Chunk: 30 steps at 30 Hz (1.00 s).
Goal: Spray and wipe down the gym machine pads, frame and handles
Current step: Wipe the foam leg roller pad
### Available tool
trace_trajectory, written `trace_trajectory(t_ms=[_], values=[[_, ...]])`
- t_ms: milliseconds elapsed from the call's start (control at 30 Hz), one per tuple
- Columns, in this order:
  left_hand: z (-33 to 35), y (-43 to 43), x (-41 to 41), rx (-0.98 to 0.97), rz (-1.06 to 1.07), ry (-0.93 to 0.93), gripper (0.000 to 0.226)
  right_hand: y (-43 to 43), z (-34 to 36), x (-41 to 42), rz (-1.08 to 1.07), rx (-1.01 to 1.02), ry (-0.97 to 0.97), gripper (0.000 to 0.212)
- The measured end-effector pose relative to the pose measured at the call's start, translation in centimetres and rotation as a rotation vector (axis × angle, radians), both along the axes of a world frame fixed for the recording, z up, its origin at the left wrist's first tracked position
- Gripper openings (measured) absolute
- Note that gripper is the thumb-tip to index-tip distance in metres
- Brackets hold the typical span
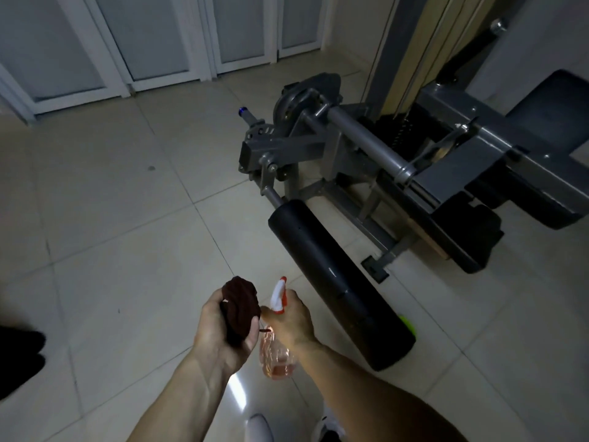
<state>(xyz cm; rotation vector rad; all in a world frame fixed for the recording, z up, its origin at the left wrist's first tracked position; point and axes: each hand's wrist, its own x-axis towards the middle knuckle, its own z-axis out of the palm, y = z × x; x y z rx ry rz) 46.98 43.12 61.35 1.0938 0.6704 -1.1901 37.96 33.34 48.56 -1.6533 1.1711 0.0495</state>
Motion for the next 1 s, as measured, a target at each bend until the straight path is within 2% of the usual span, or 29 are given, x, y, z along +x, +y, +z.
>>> trace_trajectory(t_ms=[133, 267, 367, 533, 667, 767, 833, 900, 1000], values=[[-0.4, 0.8, -1.2, 0.011, -0.059, 0.021, 0.026, 3.2, 0.3, -2.4, -0.118, 0.083, -0.033, 0.032], [-0.8, 1.1, -2.7, 0.008, -0.109, 0.046, 0.027, 4.8, 0.0, -4.0, -0.189, 0.055, -0.047, 0.036], [-1.3, 1.2, -3.9, 0.016, -0.16, 0.055, 0.027, 5.4, -0.5, -5.9, -0.256, 0.057, -0.049, 0.023], [-2.5, 0.4, -6.1, 0.05, -0.266, 0.051, 0.027, 5.6, -1.2, -10.2, -0.348, 0.0, 0.013, 0.026], [-2.9, -1.0, -8.5, 0.077, -0.329, 0.055, 0.03, 6.2, -1.9, -14.0, -0.445, 0.006, 0.03, 0.038], [-3.2, -2.3, -10.3, 0.089, -0.398, 0.055, 0.032, 6.6, -2.7, -16.6, -0.565, 0.042, 0.014, 0.057], [-3.4, -3.2, -11.5, 0.1, -0.441, 0.054, 0.034, 6.6, -3.1, -18.1, -0.624, 0.07, 0.003, 0.059], [-3.8, -4.2, -12.8, 0.11, -0.474, 0.053, 0.037, 6.2, -2.9, -19.6, -0.645, 0.087, 0.006, 0.049], [-4.4, -5.6, -14.2, 0.117, -0.515, 0.045, 0.041, 5.2, -2.6, -21.5, -0.647, 0.092, -0.003, 0.021]])
